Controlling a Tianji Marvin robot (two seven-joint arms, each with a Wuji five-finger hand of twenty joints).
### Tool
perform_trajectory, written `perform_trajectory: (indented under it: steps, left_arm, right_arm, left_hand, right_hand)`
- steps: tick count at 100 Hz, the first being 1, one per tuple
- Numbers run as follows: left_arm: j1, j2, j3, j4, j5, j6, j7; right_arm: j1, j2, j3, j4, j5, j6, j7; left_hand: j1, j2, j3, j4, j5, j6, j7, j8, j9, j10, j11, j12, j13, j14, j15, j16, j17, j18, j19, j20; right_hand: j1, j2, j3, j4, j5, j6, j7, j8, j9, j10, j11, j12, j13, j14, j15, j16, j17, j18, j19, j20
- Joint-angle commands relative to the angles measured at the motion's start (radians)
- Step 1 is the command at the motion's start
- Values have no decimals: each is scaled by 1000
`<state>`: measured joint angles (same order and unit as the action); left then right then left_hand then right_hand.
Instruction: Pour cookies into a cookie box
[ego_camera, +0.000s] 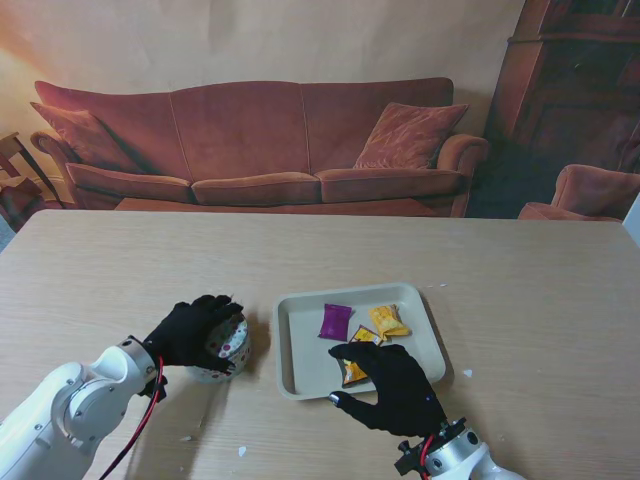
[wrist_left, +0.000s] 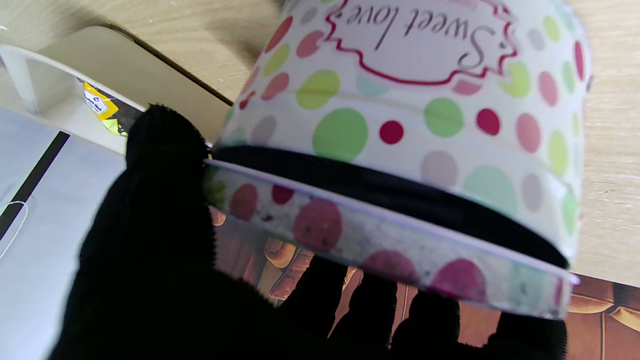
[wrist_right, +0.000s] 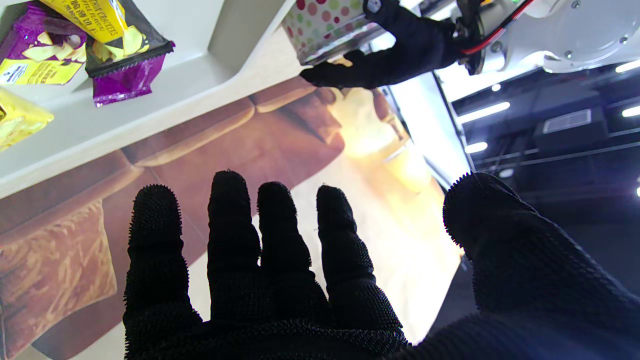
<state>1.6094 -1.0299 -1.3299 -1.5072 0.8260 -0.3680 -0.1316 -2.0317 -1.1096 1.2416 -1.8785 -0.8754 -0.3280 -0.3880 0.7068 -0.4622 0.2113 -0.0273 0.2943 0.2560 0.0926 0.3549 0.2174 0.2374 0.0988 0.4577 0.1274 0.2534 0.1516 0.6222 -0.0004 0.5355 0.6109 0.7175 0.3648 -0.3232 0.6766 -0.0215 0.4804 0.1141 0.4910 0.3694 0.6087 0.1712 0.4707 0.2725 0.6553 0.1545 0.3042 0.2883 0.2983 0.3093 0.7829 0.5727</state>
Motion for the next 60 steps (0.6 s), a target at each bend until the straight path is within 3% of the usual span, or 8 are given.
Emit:
perform_trajectory:
  steps: [1,60]
  left_arm:
    - [14,-5,-2,-5,-3,-6,-11]
    - [37,-16,-26,-28,-18,-35,43]
  right_arm:
    - [-6,-5,-2,-5,-1,4,14]
    - [-4,-3,-3,-3,-6,5,20]
  left_hand:
    - [72,28,173,15,-1,13,0,7,13,9,7,13,116,11,168,101,32,-118,197,102]
    - [54,23,216,6,25,17,11,4,-16,2,97,15,116,8,189,122,19,-127,216,113]
  right_hand:
    - [14,25,5,-12,22,-10,29,3,23,-9,-10,-1,13,-6,16,9,-7,-1,19,-6]
    - [13,25,5,-12,21,-10,29,3,23,-9,-11,-1,11,-8,15,8,-8,-1,19,-7]
